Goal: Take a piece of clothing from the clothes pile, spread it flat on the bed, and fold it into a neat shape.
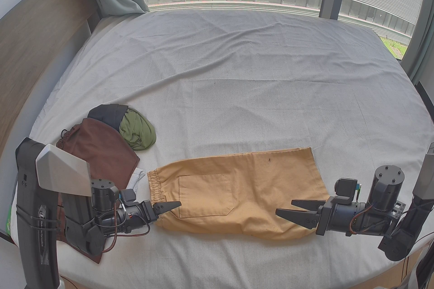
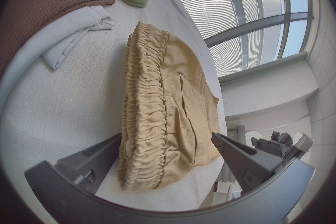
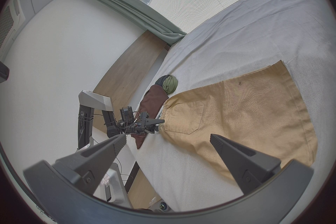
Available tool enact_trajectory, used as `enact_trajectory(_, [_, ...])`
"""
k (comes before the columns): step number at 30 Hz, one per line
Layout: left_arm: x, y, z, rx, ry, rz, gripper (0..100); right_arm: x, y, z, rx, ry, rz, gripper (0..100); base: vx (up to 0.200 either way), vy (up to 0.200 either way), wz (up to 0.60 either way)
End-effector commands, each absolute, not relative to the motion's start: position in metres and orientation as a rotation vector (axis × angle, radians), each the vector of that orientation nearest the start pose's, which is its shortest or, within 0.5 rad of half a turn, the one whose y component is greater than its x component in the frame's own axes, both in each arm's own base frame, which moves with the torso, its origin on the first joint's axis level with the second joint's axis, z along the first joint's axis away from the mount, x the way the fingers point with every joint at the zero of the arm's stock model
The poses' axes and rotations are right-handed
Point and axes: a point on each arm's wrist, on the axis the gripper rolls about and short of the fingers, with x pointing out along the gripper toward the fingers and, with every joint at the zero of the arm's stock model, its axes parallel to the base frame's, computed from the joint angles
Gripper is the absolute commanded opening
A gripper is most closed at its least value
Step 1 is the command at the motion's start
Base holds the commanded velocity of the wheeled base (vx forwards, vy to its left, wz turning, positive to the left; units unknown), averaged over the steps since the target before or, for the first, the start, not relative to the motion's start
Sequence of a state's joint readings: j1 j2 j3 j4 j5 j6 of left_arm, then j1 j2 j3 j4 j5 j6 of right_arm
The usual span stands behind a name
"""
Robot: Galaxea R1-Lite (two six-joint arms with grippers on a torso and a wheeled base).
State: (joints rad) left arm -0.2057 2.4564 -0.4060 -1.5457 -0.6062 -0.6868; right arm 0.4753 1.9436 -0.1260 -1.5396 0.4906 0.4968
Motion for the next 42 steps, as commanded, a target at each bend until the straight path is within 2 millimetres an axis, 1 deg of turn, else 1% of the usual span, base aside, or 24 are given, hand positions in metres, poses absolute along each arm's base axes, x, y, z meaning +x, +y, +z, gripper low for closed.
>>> enact_trajectory(1, [0.302, -0.077, -0.035, -0.774, 0.728, -0.601, 100, 0.205, 0.118, 0.063, 0.456, 0.529, 0.867, 100, 0.000, 0.000, 0.00])
enact_trajectory(5, [0.302, -0.078, -0.030, -0.797, 0.722, -0.600, 100, 0.205, 0.118, 0.062, 0.456, 0.532, 0.866, 100, 0.000, 0.000, 0.00])
enact_trajectory(18, [0.301, -0.082, -0.033, -0.787, 0.735, -0.609, 100, 0.205, 0.118, 0.062, 0.456, 0.529, 0.867, 100, 0.000, 0.000, 0.00])
enact_trajectory(19, [0.301, -0.082, -0.033, -0.787, 0.735, -0.609, 0, 0.205, 0.118, 0.062, 0.456, 0.529, 0.867, 100, 0.000, 0.000, 0.00])
enact_trajectory(29, [0.301, -0.079, -0.033, -0.781, 0.734, -0.620, 0, 0.205, 0.118, 0.062, 0.456, 0.529, 0.867, 100, 0.000, 0.000, 0.00])
enact_trajectory(38, [0.299, -0.077, -0.033, -0.680, 0.700, -0.654, 0, 0.205, 0.118, 0.062, 0.456, 0.530, 0.865, 100, 0.000, 0.000, 0.00])
enact_trajectory(42, [0.301, -0.070, -0.031, -0.644, 0.665, -0.648, 0, 0.205, 0.118, 0.062, 0.456, 0.530, 0.865, 100, 0.000, 0.000, 0.00])
